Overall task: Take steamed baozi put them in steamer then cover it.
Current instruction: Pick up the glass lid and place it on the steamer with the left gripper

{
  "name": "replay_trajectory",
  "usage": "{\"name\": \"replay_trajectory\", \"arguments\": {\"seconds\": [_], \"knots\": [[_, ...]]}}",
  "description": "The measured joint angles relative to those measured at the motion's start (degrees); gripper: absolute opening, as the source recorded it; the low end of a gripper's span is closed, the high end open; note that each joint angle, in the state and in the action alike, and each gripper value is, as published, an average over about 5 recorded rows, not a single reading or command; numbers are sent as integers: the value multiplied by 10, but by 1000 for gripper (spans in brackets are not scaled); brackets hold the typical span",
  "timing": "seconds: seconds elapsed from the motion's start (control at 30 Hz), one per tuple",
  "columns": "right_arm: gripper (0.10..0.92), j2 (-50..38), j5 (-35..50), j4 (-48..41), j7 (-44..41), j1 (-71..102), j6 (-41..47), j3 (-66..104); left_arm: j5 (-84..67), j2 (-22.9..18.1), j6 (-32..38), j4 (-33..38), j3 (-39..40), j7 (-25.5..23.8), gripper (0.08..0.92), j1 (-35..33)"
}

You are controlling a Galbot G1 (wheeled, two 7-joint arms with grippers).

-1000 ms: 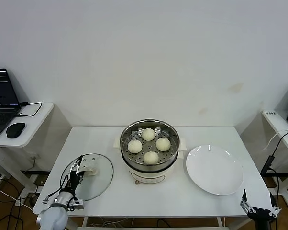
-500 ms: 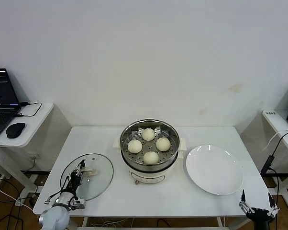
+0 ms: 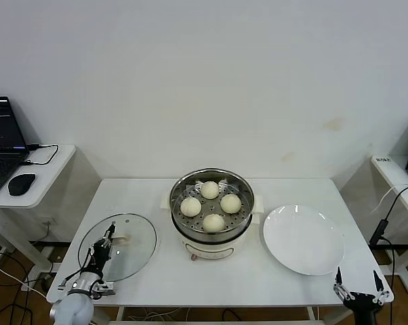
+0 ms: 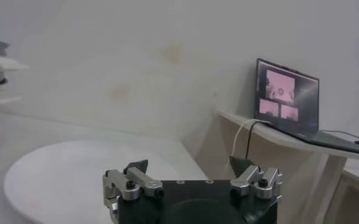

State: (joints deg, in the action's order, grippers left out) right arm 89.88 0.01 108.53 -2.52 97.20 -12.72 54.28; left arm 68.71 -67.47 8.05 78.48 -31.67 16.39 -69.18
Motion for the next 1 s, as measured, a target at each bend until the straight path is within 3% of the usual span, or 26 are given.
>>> {"name": "replay_trajectory", "arguments": {"seconds": [0.3,0.63,1.0], "knots": [[823,-4,-5,6,-1,5,-1,-11,-41,35,-13,79,-24,-13,147,-32],[823,-5,-19,5,-2,9,-7,-25,-137,108,-75,206,-24,-78,147,-52],[823,3,-50,-6,8,3,-19,-47,-216,173,-192,310,92,-140,147,10]]}}
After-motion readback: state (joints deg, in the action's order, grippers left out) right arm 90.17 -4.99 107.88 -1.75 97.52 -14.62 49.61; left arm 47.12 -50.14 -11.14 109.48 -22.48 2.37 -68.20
